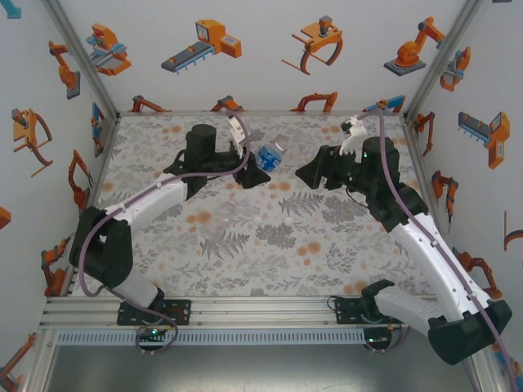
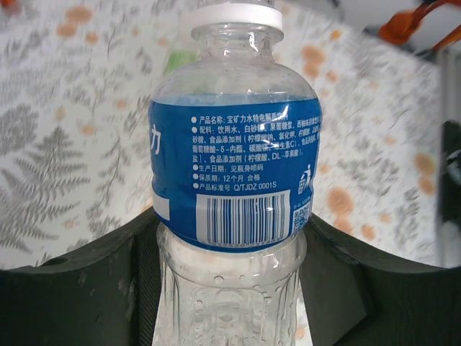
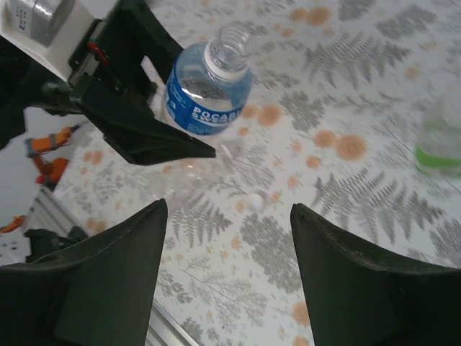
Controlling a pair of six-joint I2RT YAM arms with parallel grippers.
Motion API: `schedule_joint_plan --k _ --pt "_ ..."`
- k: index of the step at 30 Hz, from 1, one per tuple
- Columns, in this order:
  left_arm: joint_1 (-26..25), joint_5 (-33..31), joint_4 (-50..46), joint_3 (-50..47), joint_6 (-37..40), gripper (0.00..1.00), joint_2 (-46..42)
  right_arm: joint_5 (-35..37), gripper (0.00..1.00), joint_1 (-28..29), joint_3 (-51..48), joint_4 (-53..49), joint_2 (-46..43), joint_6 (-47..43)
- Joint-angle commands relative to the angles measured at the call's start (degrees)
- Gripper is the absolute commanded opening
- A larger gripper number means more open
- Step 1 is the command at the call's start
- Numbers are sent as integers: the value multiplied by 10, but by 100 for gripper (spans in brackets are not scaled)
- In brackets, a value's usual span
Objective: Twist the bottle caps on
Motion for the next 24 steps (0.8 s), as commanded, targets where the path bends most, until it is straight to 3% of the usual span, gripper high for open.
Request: schedule_joint_plan --k 1,5,14,20,24 --pt "-2 59 162 -33 -126 25 -43 -106 64 1 -32 219 5 43" --pt "-5 83 234 -60 -184 22 -86 -133 70 17 -56 380 19 77" --pt "-26 99 235 -64 -197 21 -165 -174 72 90 15 471 100 63" --pt "-41 100 212 -62 -193 22 -187 -179 56 124 50 501 132 66" --pt "-46 95 164 -60 -169 35 -201 -177 36 131 51 494 132 62"
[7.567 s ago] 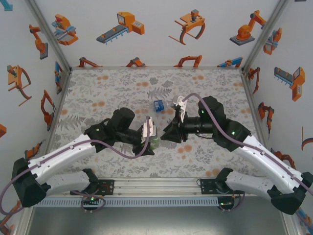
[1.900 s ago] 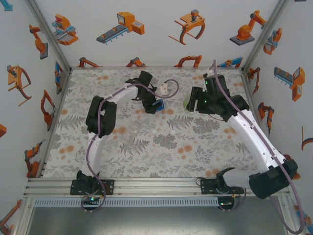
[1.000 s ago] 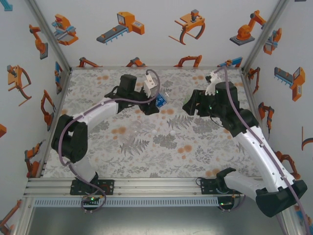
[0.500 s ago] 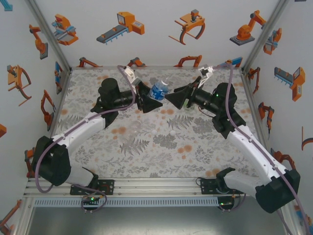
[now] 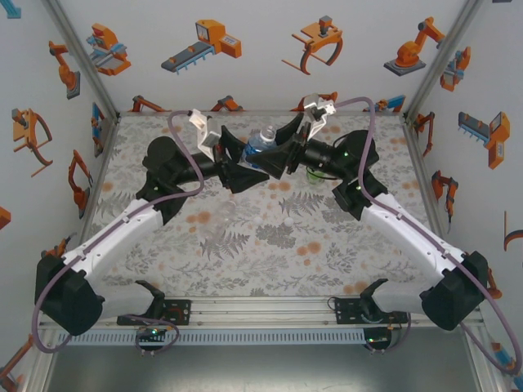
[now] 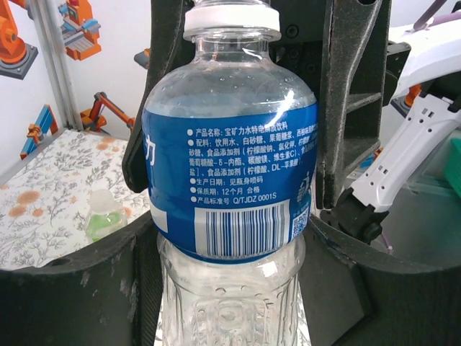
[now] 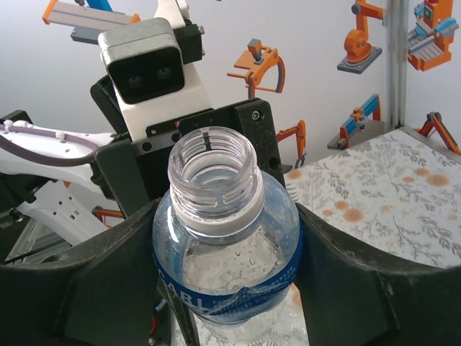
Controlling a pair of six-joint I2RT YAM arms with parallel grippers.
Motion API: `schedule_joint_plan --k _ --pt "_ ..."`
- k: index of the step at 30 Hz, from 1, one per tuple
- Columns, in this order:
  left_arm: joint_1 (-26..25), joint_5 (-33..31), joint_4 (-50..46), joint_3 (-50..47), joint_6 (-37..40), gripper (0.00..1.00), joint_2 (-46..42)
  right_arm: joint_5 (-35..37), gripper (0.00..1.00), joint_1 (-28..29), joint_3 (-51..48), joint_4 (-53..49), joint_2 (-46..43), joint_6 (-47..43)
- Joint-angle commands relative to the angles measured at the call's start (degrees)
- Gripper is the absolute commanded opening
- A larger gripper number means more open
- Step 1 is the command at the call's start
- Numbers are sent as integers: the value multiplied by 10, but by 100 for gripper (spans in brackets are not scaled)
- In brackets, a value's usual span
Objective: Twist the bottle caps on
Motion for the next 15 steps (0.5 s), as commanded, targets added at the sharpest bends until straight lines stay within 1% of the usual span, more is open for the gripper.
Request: schedule_joint_plan --k 1,3,5,7,8,14,15 --pt "-16 21 -50 5 28 36 -19 -7 32 11 22 34 2 1" --pt "-18 18 -104 15 54 41 -21 -6 28 14 22 25 1 -2" --pt "-20 17 -167 32 80 49 -18 -7 24 18 22 20 -1 -9" --pt "-22 15 -195 40 90 59 -15 -7 22 22 23 14 -1 -14" --pt "-23 14 -199 42 91 62 -13 -8 22 23 24 12 -1 -15" --pt "-28 13 -224 55 99 67 1 -6 20 29 28 7 -2 -21" --pt "-29 15 -222 57 97 69 3 -5 20 31 26 8 -2 -23"
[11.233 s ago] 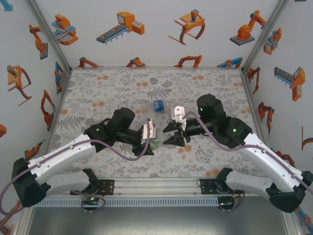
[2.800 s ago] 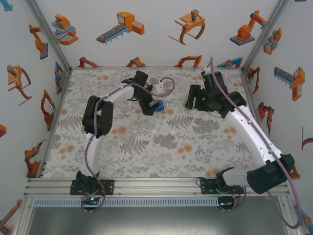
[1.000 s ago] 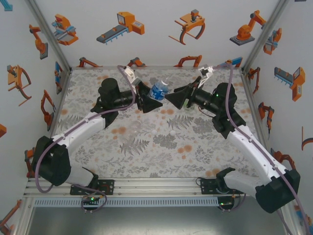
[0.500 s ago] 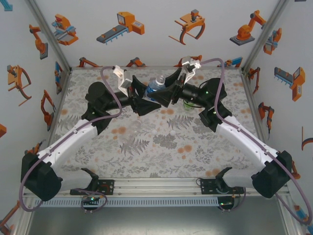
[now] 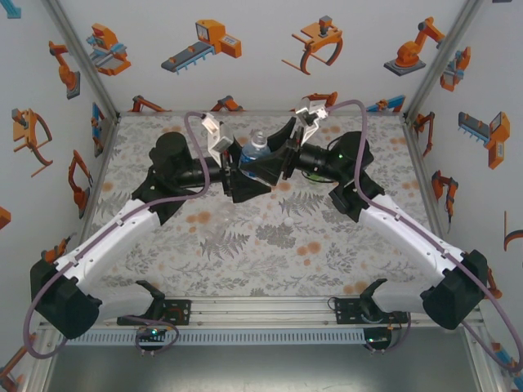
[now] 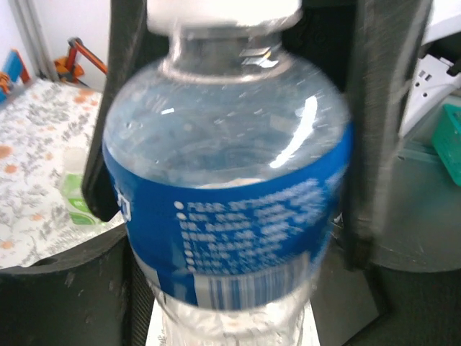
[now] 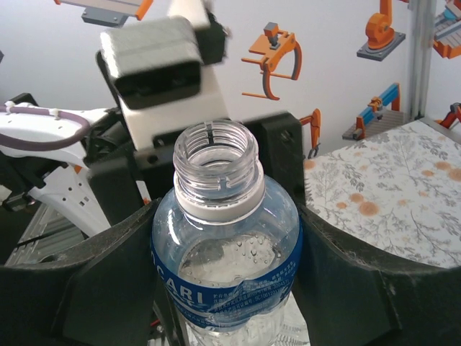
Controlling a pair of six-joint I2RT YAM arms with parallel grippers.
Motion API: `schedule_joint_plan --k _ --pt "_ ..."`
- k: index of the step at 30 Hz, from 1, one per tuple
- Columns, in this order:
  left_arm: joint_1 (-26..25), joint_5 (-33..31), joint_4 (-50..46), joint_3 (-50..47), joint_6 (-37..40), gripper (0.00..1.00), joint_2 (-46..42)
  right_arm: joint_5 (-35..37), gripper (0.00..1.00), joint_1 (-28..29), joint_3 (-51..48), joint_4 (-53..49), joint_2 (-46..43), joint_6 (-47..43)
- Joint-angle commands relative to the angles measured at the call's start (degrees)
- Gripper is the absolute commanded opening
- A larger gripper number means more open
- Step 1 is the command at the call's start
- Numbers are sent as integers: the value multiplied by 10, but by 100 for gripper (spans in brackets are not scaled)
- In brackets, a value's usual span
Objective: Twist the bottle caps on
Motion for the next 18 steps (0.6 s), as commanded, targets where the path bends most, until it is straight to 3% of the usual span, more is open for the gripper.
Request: schedule_joint_plan --k 1,5,11,15,18 --pt "-6 18 -29 16 18 71 13 2 19 8 23 27 -4 -7" --pt "-11 29 -6 14 6 73 22 8 19 9 20 29 -4 -9" --pt "-11 33 32 0 -2 61 16 9 18 9 15 21 -6 -13" --pt "-11 8 67 -20 -8 70 2 15 18 9 9 16 -11 -20" --pt "-11 3 83 -26 -15 71 1 17 18 9 7 15 -14 -21"
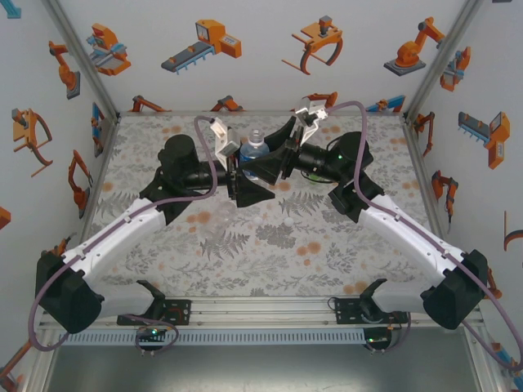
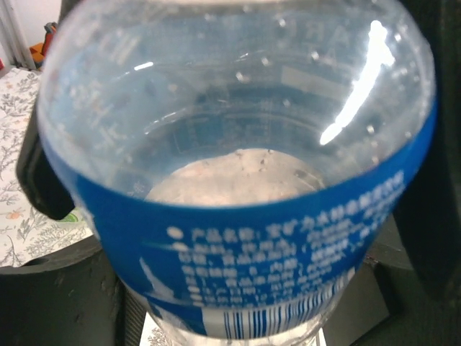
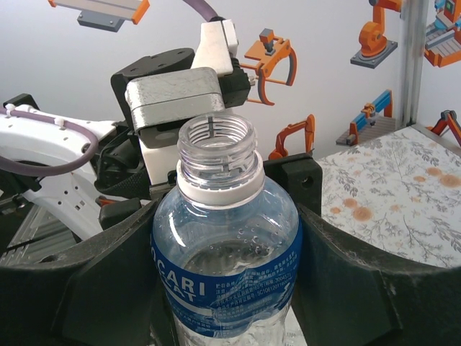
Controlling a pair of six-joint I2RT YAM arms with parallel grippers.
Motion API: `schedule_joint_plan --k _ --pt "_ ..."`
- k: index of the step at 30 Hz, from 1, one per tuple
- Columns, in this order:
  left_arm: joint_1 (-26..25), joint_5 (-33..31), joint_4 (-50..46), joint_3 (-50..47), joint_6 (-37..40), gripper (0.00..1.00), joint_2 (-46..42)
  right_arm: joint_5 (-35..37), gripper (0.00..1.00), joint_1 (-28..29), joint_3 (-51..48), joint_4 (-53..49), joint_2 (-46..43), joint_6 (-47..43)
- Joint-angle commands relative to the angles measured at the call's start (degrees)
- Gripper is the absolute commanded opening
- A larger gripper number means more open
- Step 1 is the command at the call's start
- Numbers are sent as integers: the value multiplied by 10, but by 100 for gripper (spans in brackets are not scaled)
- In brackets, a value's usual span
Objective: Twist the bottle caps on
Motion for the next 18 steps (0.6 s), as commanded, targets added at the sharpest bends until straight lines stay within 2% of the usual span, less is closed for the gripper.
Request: schedule_joint_plan --k 1,7,14,18 --pt "-1 -7 51 -7 -14 71 -14 3 18 5 6 15 -13 -10" --pt "0 -35 111 -31 -43 76 -20 6 18 5 -1 16 -19 -10" --pt "1 -41 185 -49 -89 71 -10 12 18 7 -4 18 -24 -8" --pt "1 -41 236 -57 -121 74 -2 15 18 8 -7 19 -23 -8"
